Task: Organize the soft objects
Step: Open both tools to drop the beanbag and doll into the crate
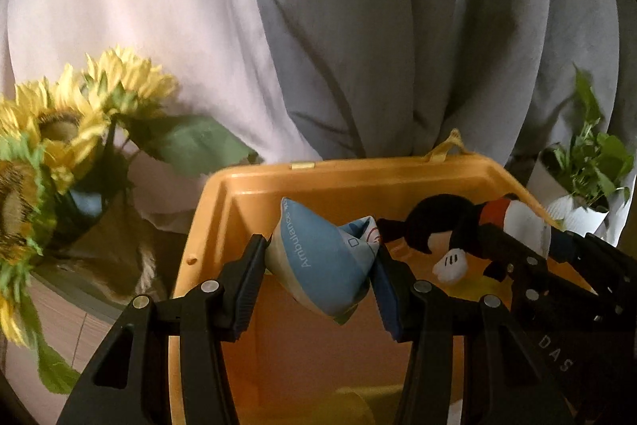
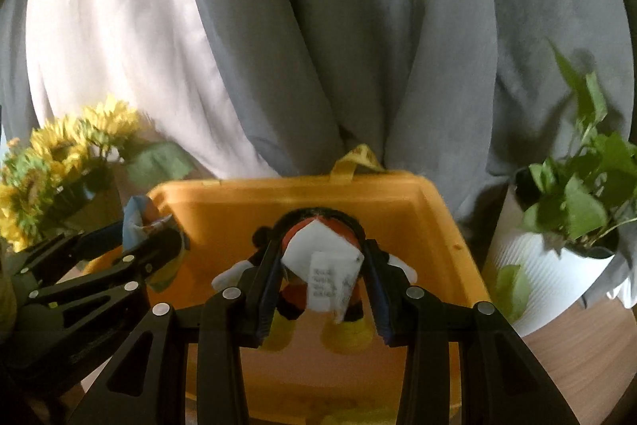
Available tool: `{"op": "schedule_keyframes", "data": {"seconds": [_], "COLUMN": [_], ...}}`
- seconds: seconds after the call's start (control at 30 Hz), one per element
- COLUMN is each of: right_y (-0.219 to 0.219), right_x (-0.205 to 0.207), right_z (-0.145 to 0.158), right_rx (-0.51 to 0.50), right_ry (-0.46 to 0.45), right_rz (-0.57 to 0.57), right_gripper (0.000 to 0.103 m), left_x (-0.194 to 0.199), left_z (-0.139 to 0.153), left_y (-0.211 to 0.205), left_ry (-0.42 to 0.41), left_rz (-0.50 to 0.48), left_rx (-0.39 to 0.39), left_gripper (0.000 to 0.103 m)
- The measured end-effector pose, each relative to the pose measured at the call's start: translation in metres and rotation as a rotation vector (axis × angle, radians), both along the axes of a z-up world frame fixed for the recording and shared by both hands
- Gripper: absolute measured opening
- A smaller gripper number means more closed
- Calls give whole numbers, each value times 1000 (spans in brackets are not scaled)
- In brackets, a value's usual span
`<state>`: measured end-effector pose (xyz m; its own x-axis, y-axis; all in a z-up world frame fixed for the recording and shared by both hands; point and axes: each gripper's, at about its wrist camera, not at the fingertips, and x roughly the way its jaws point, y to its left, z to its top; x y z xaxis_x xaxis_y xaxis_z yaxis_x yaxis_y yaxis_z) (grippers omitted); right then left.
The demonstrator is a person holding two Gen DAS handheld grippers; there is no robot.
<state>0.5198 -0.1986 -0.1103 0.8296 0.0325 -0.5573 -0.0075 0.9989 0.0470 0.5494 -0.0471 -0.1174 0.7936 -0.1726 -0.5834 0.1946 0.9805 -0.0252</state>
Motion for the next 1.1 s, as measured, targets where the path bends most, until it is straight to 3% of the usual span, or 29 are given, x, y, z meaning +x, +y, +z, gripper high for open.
{"op": "schedule_keyframes", "data": {"seconds": [0.2,0.43,0.7,1.1], "right_y": [-3,-11,-14,-11], "right_x": [12,12,-2,-52], "right_z": [-16,-16,1,39], "right_rx": [16,25,25,22], "right_ry": [60,66,42,-23], "right_rz": [-9,-53,-76,-82], "right_gripper": [43,57,59,59], "left_x": [9,6,-12,-73], "left_z": [-12,-7,9,49], "left_y": [0,1,3,11], "left_ry": [41,37,15,-46], "left_rz": [-5,5,14,37], "left_rx": [0,-4,-10,-26], "left_gripper": [52,64,64,64]}}
